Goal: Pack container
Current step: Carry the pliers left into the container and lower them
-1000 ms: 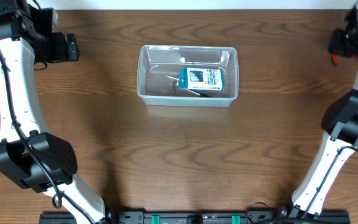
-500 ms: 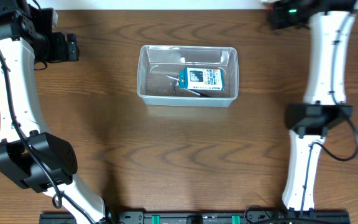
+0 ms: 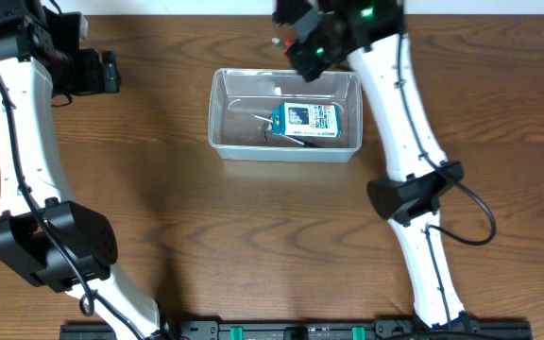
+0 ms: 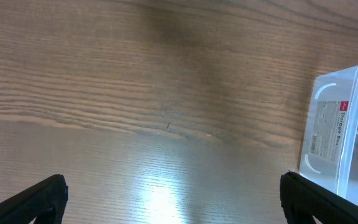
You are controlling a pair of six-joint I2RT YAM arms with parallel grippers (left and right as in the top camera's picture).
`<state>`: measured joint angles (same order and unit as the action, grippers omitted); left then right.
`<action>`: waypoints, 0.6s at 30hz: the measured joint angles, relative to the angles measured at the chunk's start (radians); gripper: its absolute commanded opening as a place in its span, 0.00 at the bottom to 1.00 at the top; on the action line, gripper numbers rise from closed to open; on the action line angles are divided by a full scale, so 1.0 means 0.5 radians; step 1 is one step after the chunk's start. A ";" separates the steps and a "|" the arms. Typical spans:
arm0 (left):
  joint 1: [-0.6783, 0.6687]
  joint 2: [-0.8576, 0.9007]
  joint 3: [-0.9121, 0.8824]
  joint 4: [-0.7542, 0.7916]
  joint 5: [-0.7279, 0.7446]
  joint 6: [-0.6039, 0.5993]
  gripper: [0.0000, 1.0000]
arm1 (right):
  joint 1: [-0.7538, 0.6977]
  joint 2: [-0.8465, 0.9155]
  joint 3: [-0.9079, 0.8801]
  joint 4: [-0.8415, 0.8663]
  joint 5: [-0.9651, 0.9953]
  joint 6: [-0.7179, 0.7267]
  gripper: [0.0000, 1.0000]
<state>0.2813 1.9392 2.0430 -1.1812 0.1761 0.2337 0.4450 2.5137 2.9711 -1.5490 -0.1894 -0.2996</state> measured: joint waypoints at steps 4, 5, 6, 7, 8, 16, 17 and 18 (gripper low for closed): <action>0.000 0.001 0.000 0.000 0.000 0.000 0.98 | 0.079 -0.001 -0.082 0.058 0.022 -0.009 0.02; 0.000 0.001 0.000 0.000 0.000 0.000 0.98 | 0.089 0.000 -0.123 0.077 0.024 -0.010 0.02; 0.000 0.001 0.000 0.000 0.000 0.000 0.98 | 0.093 0.000 -0.164 0.092 0.024 -0.014 0.02; 0.000 0.001 0.000 0.000 0.000 0.000 0.98 | 0.093 0.000 -0.211 0.105 0.030 -0.018 0.02; 0.000 0.001 0.000 0.000 0.000 0.000 0.98 | 0.092 0.000 -0.256 0.114 0.034 -0.024 0.02; 0.000 0.001 0.000 0.000 0.000 0.000 0.98 | 0.087 -0.001 -0.537 0.117 0.052 -0.068 0.01; 0.000 0.000 0.000 0.000 0.000 0.000 0.98 | 0.087 0.000 -0.569 0.112 0.052 -0.069 0.01; 0.000 0.000 0.000 0.000 0.000 0.000 0.98 | 0.087 -0.001 -0.589 0.105 0.051 -0.070 0.01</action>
<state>0.2813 1.9392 2.0430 -1.1812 0.1761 0.2337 0.4885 2.5134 2.6766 -1.4963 -0.1638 -0.3347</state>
